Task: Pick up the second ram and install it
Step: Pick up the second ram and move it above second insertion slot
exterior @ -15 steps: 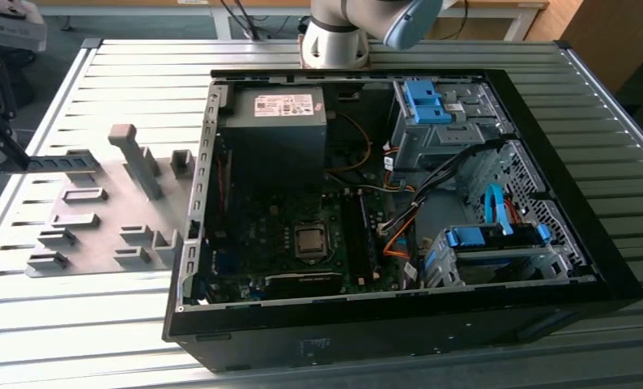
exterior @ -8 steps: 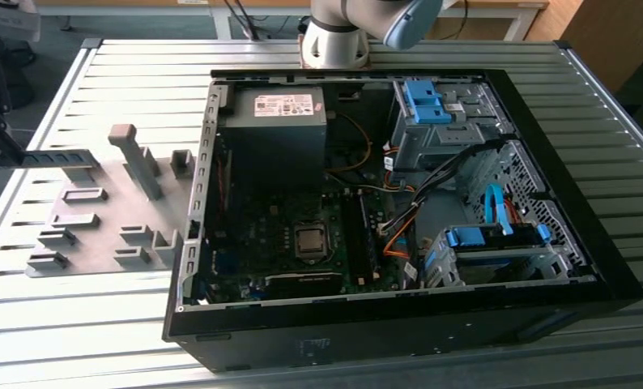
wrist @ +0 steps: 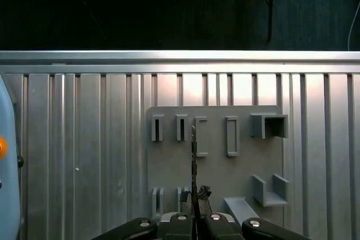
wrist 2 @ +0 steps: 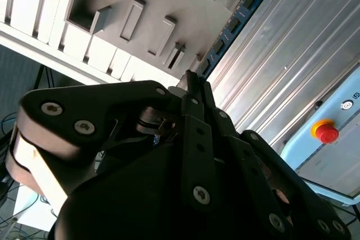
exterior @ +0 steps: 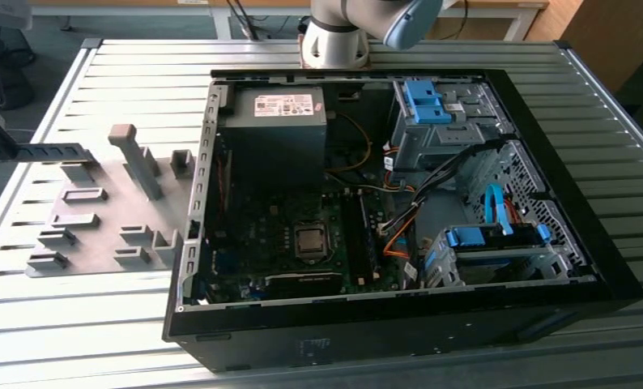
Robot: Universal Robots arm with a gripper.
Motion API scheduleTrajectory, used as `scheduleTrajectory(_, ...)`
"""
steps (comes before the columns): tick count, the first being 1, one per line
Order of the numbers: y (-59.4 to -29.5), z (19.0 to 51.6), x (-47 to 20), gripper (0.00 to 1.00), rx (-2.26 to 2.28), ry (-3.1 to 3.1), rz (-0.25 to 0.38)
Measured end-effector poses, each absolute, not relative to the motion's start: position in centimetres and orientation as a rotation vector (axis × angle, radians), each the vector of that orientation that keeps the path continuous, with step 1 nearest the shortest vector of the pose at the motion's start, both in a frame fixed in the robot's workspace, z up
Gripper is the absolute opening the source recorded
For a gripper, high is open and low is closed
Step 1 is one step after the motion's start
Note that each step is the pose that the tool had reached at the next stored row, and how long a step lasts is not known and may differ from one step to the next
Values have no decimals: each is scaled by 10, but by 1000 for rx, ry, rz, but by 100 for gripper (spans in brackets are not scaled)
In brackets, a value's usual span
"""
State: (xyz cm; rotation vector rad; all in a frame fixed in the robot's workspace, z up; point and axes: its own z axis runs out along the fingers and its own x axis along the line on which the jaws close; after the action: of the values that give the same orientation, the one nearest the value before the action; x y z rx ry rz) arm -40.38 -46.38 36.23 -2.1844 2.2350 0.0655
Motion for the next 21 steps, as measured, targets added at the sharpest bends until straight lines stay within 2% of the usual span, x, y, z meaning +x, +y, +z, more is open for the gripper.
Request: scheduleTrajectory(21, -464, 385, -404, 14, -2184, 2234, 64)
